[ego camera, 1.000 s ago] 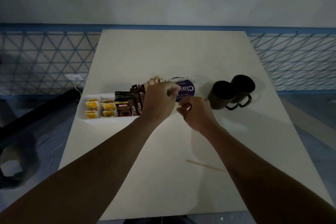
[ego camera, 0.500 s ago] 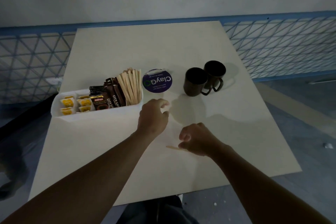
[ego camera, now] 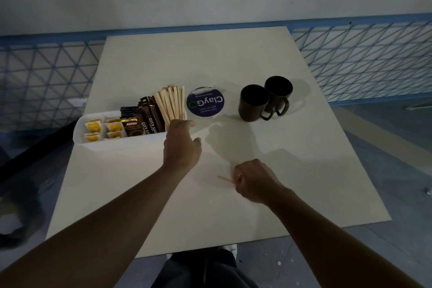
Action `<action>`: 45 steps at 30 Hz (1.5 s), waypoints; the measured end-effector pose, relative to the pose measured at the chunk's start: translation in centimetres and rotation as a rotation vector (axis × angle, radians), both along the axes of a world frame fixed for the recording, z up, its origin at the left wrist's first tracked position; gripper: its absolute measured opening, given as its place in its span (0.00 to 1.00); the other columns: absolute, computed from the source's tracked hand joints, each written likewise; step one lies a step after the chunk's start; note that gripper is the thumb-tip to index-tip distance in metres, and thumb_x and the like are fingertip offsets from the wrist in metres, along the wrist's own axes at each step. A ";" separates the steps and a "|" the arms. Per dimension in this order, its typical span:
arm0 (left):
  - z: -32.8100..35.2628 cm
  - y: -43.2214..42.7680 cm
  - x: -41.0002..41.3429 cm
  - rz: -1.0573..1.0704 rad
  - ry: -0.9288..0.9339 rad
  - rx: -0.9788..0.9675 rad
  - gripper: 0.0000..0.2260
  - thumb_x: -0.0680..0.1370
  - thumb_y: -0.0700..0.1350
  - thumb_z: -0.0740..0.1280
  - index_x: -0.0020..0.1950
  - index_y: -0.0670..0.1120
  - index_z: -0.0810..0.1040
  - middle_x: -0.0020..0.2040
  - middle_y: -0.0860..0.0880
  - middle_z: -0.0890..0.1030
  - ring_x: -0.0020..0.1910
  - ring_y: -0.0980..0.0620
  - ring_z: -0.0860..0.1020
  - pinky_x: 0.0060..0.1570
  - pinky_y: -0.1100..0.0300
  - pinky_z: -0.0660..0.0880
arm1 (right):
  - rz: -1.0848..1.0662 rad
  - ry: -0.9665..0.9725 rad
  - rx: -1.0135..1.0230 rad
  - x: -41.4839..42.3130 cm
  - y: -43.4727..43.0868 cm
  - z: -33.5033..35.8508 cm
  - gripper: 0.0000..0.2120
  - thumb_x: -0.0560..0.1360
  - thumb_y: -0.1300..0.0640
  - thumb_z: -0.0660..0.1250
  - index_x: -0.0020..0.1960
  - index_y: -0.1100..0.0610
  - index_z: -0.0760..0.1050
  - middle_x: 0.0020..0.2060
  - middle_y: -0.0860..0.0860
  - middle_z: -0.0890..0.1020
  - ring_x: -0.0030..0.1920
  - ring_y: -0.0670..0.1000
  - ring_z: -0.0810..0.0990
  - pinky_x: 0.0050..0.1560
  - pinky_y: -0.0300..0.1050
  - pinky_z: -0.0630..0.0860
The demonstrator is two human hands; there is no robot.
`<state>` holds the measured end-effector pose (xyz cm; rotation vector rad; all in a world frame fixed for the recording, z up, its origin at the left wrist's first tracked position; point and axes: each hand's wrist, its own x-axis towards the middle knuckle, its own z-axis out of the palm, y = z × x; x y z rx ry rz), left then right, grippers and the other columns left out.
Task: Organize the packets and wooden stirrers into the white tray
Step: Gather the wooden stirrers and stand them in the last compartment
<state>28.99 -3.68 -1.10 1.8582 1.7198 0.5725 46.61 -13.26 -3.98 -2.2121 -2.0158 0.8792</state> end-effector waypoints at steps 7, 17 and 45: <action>-0.1 0.5 -1.1 0.005 0.029 -0.003 0.23 0.76 0.41 0.71 0.70 0.44 0.72 0.69 0.44 0.72 0.62 0.42 0.77 0.65 0.46 0.73 | -0.045 0.016 -0.030 -0.2 0.2 -0.5 0.05 0.67 0.57 0.67 0.43 0.52 0.77 0.43 0.51 0.80 0.43 0.56 0.78 0.36 0.42 0.68; -0.7 1.4 -2.7 0.035 0.003 0.003 0.16 0.79 0.41 0.67 0.66 0.42 0.77 0.68 0.43 0.76 0.71 0.43 0.71 0.69 0.51 0.68 | -0.019 0.003 -0.083 -0.5 0.9 0.0 0.04 0.68 0.53 0.68 0.40 0.49 0.73 0.43 0.49 0.74 0.47 0.57 0.77 0.40 0.44 0.70; 4.4 8.6 -11.0 -0.030 -0.125 0.142 0.09 0.71 0.46 0.75 0.50 0.49 0.85 0.43 0.53 0.86 0.41 0.58 0.81 0.46 0.73 0.71 | -0.447 0.488 0.606 -11.4 15.1 8.1 0.06 0.75 0.62 0.65 0.45 0.56 0.81 0.34 0.49 0.84 0.35 0.48 0.82 0.36 0.37 0.77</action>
